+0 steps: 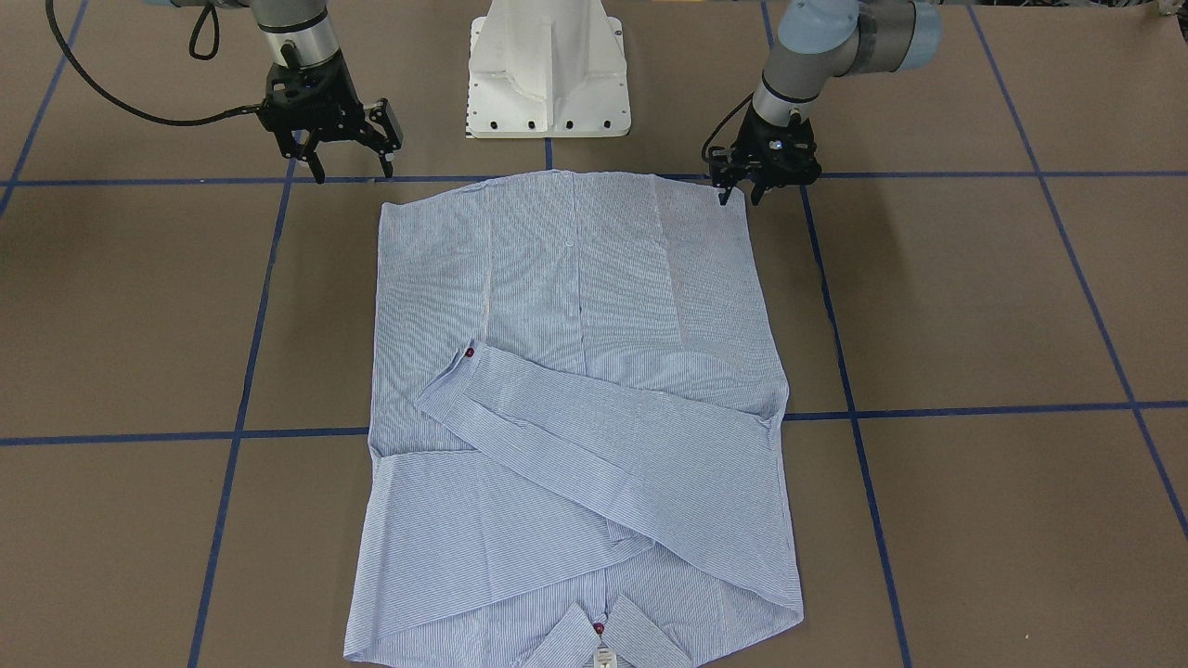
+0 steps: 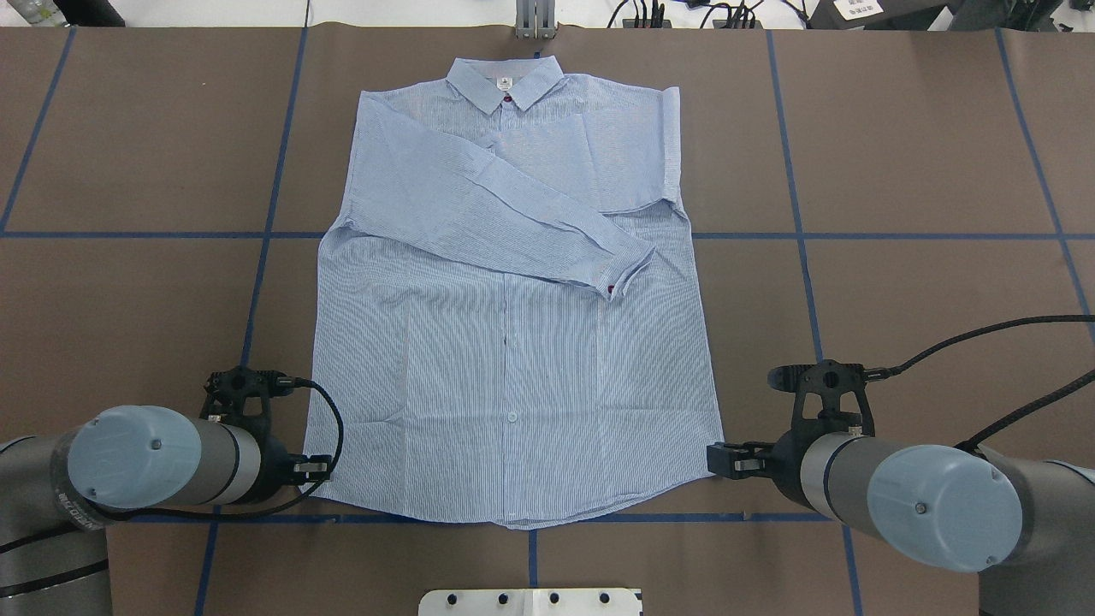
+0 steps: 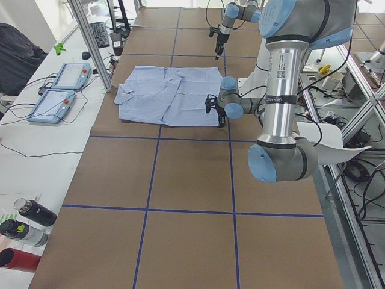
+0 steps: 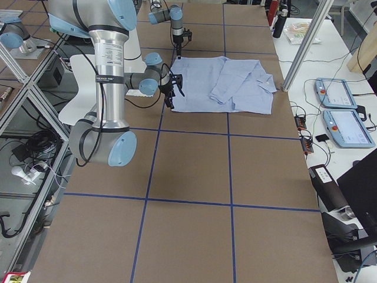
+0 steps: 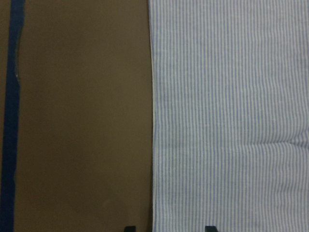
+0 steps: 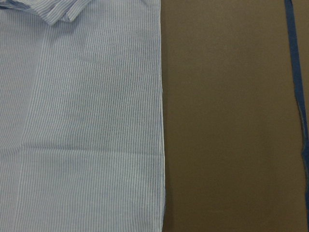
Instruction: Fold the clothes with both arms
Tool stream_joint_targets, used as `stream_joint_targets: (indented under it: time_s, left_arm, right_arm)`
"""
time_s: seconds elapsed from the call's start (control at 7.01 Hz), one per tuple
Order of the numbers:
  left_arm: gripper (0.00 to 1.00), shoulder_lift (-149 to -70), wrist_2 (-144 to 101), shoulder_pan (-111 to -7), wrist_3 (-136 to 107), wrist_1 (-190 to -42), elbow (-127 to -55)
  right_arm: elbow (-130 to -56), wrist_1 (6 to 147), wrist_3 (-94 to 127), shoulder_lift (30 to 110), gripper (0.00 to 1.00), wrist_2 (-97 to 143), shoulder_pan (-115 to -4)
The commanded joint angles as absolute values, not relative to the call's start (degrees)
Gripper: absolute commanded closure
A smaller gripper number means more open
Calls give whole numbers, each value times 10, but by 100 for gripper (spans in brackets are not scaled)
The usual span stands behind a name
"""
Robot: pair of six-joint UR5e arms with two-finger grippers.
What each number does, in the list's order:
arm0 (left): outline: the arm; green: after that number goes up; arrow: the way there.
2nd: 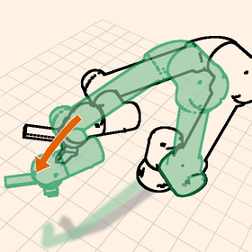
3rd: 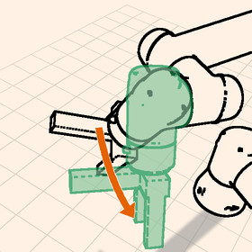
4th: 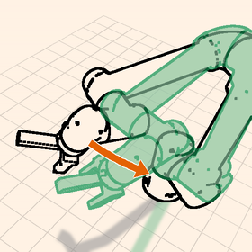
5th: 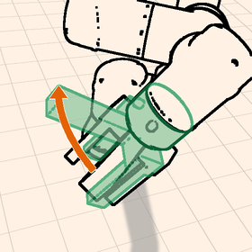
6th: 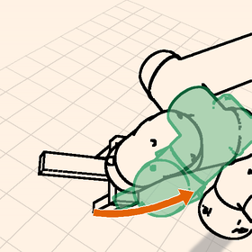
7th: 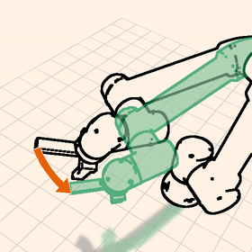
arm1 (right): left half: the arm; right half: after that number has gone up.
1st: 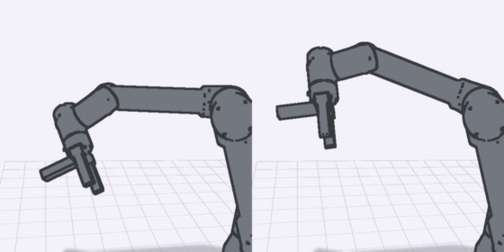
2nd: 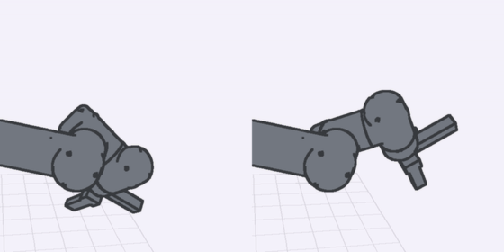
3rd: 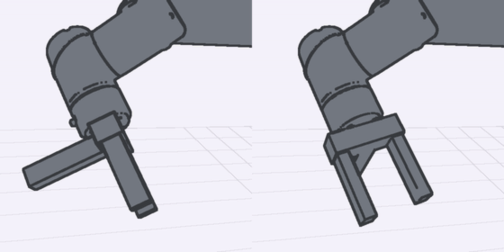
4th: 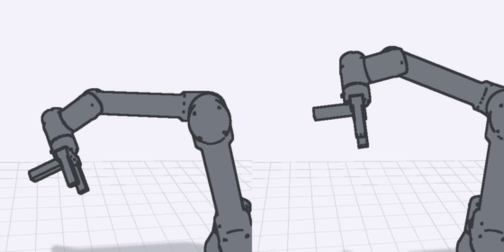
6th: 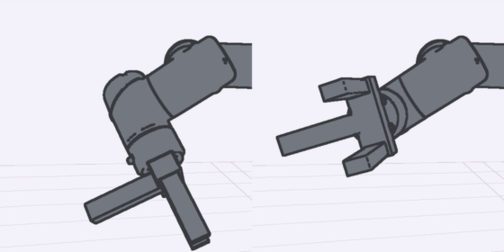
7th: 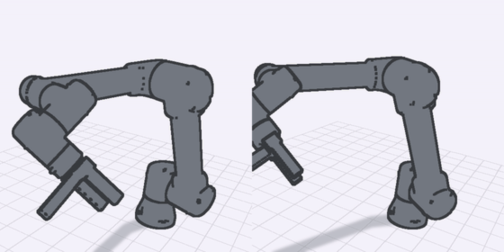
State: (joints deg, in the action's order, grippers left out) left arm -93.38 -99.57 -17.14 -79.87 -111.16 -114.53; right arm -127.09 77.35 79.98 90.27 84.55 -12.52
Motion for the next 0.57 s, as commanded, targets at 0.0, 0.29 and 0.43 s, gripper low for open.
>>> stream_joint_targets:
  time_s: [0.0,0.29,0.43]
  left_arm:
    - [49,-937,-1002,-171,-797,-1111,-1140]
    - [57,-937,-1002,-171,-798,-1111,-1141]
    - [72,-936,-1003,-171,-800,-1111,-1142]
  right_arm:
    - [-1271,773,800,903,1,846,-125]
    - [-1271,773,800,903,1,846,-125]
    - [-1271,773,800,903,1,846,-125]
